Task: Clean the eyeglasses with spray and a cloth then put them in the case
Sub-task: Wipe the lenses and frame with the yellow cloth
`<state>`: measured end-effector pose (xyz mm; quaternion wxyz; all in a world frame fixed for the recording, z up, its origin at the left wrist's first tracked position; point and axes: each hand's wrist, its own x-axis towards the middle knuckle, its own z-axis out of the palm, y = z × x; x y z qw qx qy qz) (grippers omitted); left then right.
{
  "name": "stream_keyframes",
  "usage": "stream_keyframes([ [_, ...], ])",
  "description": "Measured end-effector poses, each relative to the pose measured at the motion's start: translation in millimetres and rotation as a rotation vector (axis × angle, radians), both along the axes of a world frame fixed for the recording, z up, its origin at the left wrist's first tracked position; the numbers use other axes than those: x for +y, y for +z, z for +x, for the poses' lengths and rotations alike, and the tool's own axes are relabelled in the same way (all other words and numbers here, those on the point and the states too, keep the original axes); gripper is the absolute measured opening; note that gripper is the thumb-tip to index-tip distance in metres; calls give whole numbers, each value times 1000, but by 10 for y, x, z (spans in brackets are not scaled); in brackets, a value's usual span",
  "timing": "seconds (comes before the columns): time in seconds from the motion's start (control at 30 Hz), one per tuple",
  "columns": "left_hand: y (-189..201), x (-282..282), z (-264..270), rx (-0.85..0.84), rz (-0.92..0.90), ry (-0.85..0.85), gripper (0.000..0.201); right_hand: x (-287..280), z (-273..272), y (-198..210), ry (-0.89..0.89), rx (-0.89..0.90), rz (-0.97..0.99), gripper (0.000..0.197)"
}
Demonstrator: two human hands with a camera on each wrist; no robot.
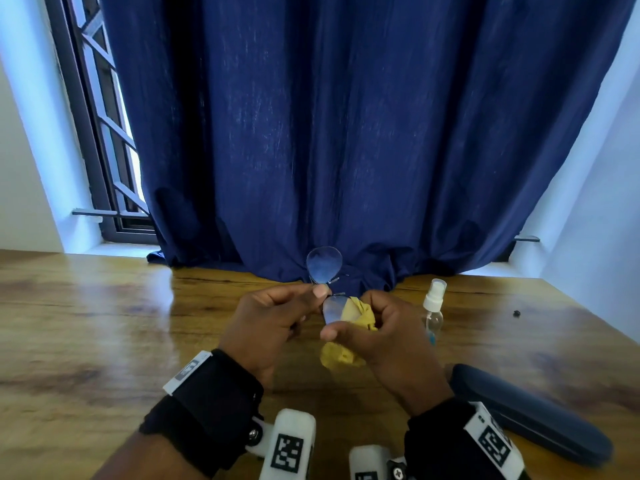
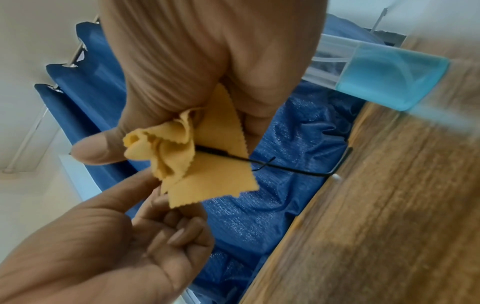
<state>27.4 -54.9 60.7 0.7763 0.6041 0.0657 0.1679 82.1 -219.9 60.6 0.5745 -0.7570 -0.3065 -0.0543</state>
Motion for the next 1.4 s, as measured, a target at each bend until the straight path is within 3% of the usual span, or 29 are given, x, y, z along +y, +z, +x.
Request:
stream_keyframes([
  [0.1, 17, -40, -20, -55, 145, -21, 28, -24, 35, 1, -88, -80, -21, 72],
  [0.2, 54, -74, -51, -112, 389, 12, 16, -84, 94, -8, -168, -117, -26, 57],
  [0.27, 56, -86, -49, -126, 449, 21, 16, -120, 139, -10, -236, -138, -34, 59],
  [0.43, 15, -167, -35, -117, 333, 54, 22, -186, 138, 37, -390, -175, 76, 72],
  [0.53, 26, -141, -17, -84, 196, 99, 25, -272, 212, 65, -458, -72, 216, 94],
  [0.67, -1, -77, 9, -24, 159, 133, 22, -305, 141, 163, -374, 124, 446, 113],
  [0.77, -6, -134, -5, 10, 213, 130, 24, -259, 17, 278, -358, 229, 553, 94],
  [0.87, 17, -195, -43, 18, 224, 125, 21, -266, -8, 337, -418, 322, 673, 49],
  [0.97, 27, -217, -80, 40, 249, 120, 21, -389, 22, 401, -417, 169, 679, 24],
  [1.1, 8, -183, -80, 29, 270, 123, 23, -901, 314, 396, -692, 4, 403, 14],
  [1.2, -10, -194, -55, 27, 262, 113, 23, -1321, 618, 172, -825, -7, 95, 17],
  [1.3, -70, -196, -8, 13, 260, 117, 22, -1509, 831, -123, -827, 175, -210, 25],
  [1.4, -127, -175, 26, 14, 255, 134, 20, -1532, 911, -262, -783, 338, -328, 40],
])
